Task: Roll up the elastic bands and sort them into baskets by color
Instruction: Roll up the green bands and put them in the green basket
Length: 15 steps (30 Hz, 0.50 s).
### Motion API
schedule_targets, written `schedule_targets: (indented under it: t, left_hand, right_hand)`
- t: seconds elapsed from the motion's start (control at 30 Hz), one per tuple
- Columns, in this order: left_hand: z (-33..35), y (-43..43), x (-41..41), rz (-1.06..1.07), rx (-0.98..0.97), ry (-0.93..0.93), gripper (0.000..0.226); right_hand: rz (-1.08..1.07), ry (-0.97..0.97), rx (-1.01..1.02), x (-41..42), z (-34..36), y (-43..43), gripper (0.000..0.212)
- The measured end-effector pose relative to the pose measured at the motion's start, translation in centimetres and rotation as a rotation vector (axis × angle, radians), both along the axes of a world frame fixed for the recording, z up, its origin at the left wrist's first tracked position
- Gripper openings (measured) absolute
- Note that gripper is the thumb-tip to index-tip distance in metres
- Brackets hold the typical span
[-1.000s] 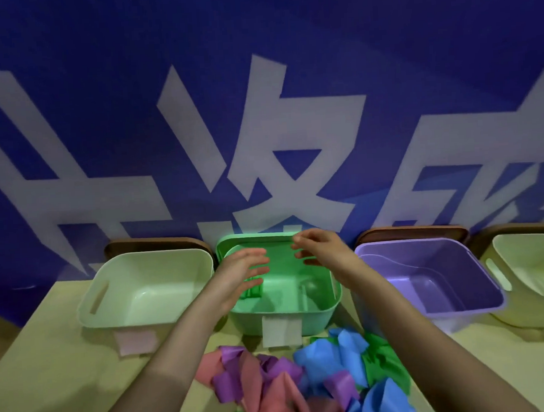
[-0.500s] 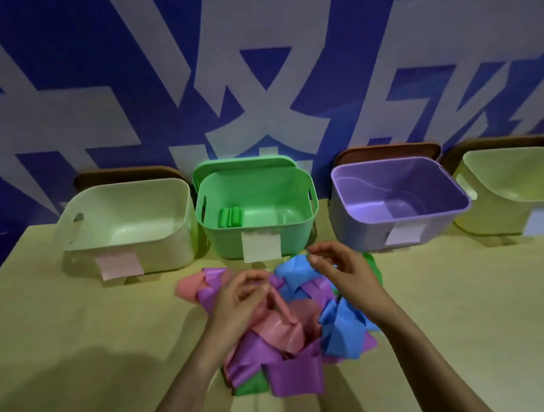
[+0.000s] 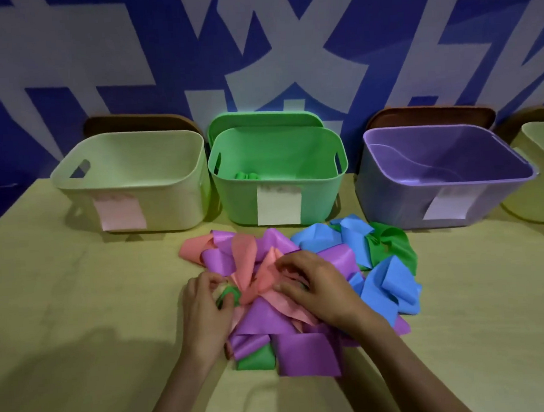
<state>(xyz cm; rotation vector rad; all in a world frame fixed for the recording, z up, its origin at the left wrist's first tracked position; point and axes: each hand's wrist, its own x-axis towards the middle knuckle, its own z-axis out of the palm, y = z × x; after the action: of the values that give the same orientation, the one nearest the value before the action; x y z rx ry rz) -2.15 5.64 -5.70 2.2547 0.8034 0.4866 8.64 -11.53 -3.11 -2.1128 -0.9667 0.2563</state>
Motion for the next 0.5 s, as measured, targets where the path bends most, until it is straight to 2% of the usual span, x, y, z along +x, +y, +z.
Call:
schedule_targets:
  t: [0.07,0.17,0.37,0.43,0.5]
  left_hand:
    - [-1.1,0.7,-0.2,-0.012,0.129,0.098,0.024]
    - [-1.0,0.9,-0.3,-0.09,0.098,0.159,0.015]
    - [1.0,-1.3,-0.4,-0.145,-0.105,-0.108,0.01]
    - [2.2,-1.9,-0.5,-0.157,-0.267,-0.178,0.014]
    - [4.1,-2.7,-0.8,-0.188,-0.451,-0.287,0.018]
  right_hand:
    - [0.028,-0.113,-0.072,-0.2,-0.5,-0.1,0.048]
    - [0.067,-0.216,-0.036,-0.3,-0.8,-0.3,0.049]
    - [0.164,-0.388,-0.092,-0.9,-1.0,-1.4,0.064]
    - [0.151,-0.39,-0.096,-1.4,-0.7,-1.7,0.06]
    - [0.125,-0.322,-0.058,-2.3,0.3,-2.2,0.042]
